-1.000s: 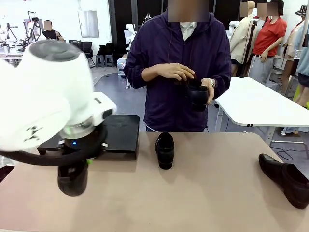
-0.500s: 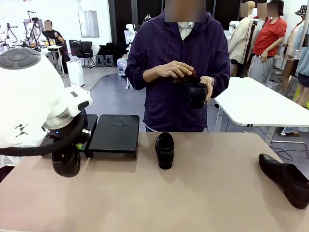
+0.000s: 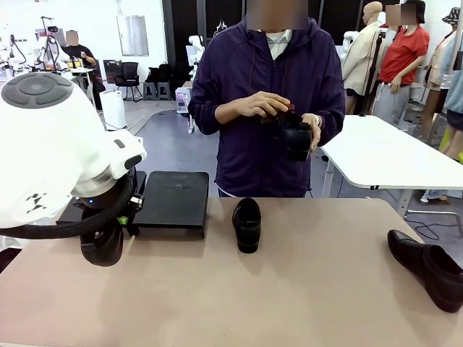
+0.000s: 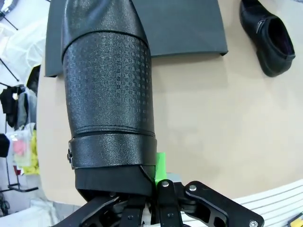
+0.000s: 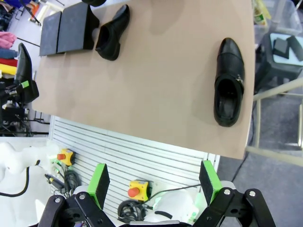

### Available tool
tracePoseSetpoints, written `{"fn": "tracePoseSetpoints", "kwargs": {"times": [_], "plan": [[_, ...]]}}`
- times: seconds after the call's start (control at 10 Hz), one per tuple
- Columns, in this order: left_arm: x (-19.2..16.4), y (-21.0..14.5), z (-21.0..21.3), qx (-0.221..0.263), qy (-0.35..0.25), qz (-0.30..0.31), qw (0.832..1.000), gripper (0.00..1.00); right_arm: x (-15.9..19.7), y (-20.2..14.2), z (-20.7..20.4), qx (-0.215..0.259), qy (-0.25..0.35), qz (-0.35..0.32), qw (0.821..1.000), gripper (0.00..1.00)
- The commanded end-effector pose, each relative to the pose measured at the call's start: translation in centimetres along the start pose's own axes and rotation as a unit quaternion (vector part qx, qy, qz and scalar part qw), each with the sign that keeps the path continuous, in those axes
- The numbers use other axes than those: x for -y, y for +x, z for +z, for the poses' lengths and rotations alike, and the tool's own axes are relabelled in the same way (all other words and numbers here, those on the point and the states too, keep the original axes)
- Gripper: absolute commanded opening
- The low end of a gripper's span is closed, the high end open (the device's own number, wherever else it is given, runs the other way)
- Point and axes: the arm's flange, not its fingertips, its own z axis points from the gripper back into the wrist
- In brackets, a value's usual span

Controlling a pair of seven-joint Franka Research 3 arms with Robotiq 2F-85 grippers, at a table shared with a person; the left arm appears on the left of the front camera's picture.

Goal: Organize the shoes by placing them on the stand.
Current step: Place the Shoe from the middle of the table onto the Shoes Stand.

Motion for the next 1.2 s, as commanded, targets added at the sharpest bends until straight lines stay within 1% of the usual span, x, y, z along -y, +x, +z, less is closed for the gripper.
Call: {"fn": "tracePoseSetpoints", "kwargs": {"times": [0.0,0.1,0.2,0.3,0.4,0.5,0.6,0.7,0.9,1.1], "plan": [[0.3,1.6,-0.7,-0.011,0.015,-0.054,0.998,0.00,0.0,0.0,0.2,0.000,0.003,0.007,1.000,1.00],[0.8,4.7,-1.6,0.004,0.018,-0.121,0.993,0.00,0.0,0.0,0.2,0.000,0.003,0.007,1.000,1.00],[1.3,8.5,-2.9,0.022,0.008,-0.174,0.984,0.00,0.0,0.0,0.2,0.000,0.003,0.007,1.000,1.00],[1.8,13.1,-5.0,0.028,0.008,-0.202,0.979,0.00,0.0,0.0,0.2,0.000,0.003,0.007,1.000,1.00],[1.9,17.0,-6.5,0.039,-0.002,-0.219,0.975,0.00,0.0,0.0,0.2,0.000,0.003,0.007,1.000,1.00],[1.9,20.4,-8.4,0.042,-0.004,-0.208,0.977,0.00,0.0,0.0,0.2,0.000,0.003,0.007,1.000,1.00],[2.3,23.0,-10.5,0.042,-0.036,-0.198,0.979,0.00,0.0,0.0,0.2,0.000,0.003,0.007,1.000,1.00],[2.6,24.6,-12.7,0.023,0.000,-0.137,0.990,0.00,0.0,0.0,0.2,0.000,0.003,0.007,1.000,1.00],[2.5,24.7,-13.7,-0.003,-0.022,-0.073,0.997,0.00,0.0,0.0,0.2,0.000,0.003,0.007,1.000,1.00],[2.3,24.6,-14.3,-0.019,-0.005,-0.048,0.999,0.00,0.0,0.0,0.2,0.000,0.003,0.007,1.000,1.00]]}}
